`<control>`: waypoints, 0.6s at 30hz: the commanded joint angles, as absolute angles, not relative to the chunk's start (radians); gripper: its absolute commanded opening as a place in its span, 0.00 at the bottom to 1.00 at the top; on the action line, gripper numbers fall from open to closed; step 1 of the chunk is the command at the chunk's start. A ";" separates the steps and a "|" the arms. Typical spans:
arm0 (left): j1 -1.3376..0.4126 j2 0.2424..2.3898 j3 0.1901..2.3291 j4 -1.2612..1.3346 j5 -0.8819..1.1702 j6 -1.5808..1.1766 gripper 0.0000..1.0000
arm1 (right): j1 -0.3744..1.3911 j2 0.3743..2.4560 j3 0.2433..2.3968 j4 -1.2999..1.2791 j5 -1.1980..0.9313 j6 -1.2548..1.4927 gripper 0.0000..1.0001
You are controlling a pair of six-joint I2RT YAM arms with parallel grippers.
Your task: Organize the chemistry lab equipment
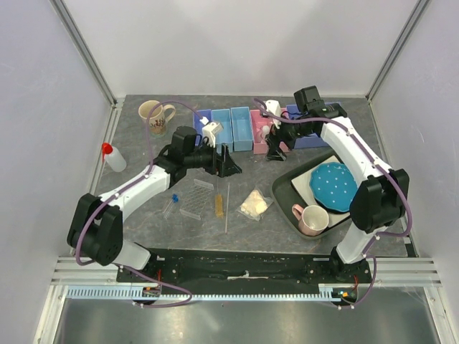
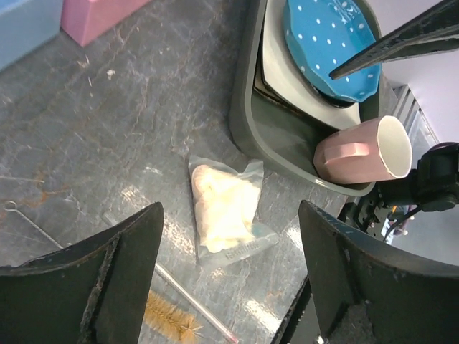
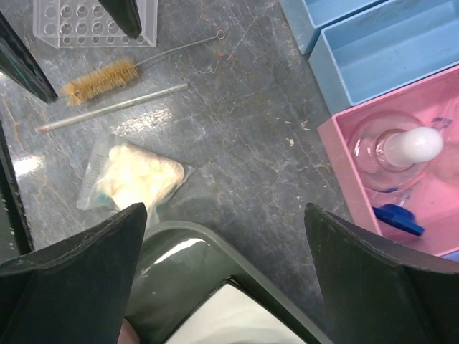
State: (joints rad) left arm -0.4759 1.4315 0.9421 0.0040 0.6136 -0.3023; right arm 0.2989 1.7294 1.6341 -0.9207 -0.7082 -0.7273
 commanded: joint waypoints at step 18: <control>-0.531 1.300 0.925 -0.351 0.428 -0.466 0.68 | 0.295 1.559 1.559 -0.807 -0.646 -0.473 0.98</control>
State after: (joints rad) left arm -0.5297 1.4326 0.9382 -0.2859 0.5175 -0.4374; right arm 0.3027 1.6348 1.5791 -0.8391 -0.6632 -0.5236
